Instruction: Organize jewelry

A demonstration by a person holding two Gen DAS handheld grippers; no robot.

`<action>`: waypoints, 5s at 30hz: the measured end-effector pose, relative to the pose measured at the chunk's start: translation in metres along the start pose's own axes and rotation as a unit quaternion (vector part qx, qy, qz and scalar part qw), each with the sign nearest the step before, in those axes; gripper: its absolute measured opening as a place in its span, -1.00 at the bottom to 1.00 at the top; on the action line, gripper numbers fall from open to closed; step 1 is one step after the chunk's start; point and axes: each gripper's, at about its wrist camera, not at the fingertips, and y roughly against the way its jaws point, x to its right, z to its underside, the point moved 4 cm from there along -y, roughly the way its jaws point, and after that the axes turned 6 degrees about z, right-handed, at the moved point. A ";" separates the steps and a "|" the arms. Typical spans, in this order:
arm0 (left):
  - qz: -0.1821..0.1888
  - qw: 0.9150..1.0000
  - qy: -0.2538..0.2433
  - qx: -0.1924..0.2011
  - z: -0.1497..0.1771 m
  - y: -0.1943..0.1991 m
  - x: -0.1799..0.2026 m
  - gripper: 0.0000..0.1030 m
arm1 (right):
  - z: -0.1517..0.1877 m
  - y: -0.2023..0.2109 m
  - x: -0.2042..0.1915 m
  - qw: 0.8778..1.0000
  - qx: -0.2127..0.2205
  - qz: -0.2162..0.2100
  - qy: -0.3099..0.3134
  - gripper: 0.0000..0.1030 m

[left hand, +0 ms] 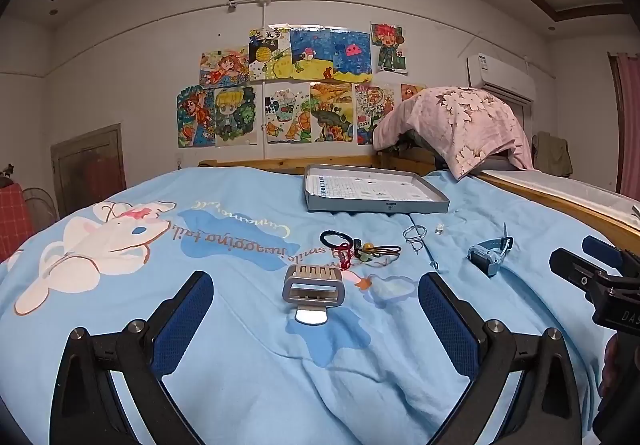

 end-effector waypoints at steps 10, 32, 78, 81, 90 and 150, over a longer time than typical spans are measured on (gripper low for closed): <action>0.000 1.000 0.000 0.001 -0.004 0.001 -0.002 1.00 | 0.002 0.005 0.000 1.000 -0.001 0.000 0.000 0.98; 0.000 1.000 0.000 0.001 -0.004 0.002 -0.003 1.00 | 0.006 0.003 -0.004 1.000 -0.001 0.001 0.003 0.98; -0.003 1.000 0.005 -0.001 -0.006 0.002 0.002 1.00 | 0.007 0.001 -0.004 1.000 -0.006 0.001 0.002 0.98; -0.006 1.000 0.014 -0.007 -0.003 -0.001 0.000 1.00 | 0.007 0.001 -0.004 1.000 -0.005 0.002 0.002 0.98; -0.012 0.998 0.039 -0.053 0.008 -0.038 -0.011 1.00 | -0.001 -0.007 0.006 1.000 0.002 0.009 -0.005 0.98; 0.050 0.975 0.099 -0.191 0.044 -0.166 -0.012 0.06 | 0.036 -0.184 -0.005 0.978 -0.184 -0.086 -0.053 0.19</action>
